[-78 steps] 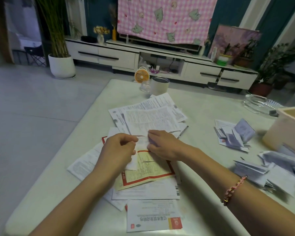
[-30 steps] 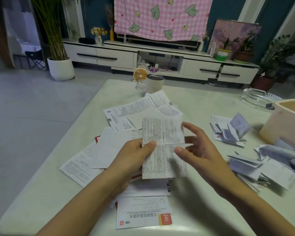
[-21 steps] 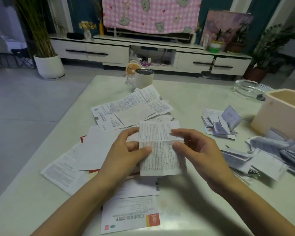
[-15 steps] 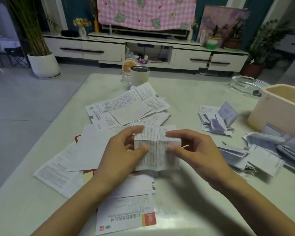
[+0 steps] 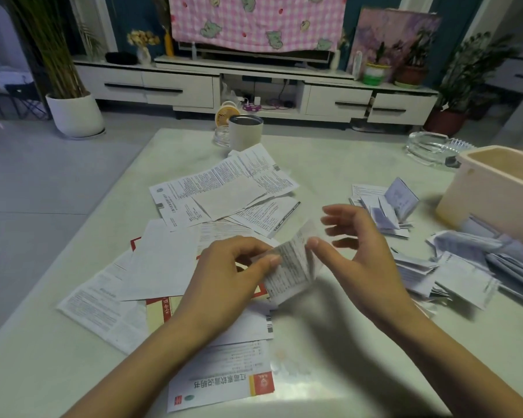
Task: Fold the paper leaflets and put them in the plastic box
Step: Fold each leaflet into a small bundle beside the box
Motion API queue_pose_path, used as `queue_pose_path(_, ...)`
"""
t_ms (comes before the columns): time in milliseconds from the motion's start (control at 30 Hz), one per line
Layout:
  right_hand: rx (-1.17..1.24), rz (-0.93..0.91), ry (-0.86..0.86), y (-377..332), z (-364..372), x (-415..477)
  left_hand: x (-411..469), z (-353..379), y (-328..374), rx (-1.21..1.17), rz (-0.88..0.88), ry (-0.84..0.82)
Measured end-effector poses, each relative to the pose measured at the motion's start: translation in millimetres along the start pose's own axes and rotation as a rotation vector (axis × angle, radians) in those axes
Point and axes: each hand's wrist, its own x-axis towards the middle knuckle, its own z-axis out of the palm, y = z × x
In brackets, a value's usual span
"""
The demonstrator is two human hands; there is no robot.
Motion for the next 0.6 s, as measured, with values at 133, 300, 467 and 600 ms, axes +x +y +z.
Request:
queue_pose_path(133,0.055,-0.01,-0.22,-6,2,-7,-1,0,8,-0.09,0.007,0.025)
queue_pose_path(300,0.138,0.102,-0.524,-5,6,-12,-4,6,13,-0.155,-0.014,-0.013)
queue_pose_path(467,0.383,0.294,-0.507,-9,5,-11,0,7,8,-0.105,-0.075,0.119)
queue_pose_path(600,0.422,0.342,-0.536,-9,4,-11,2,8,6,-0.082,-0.153,0.044)
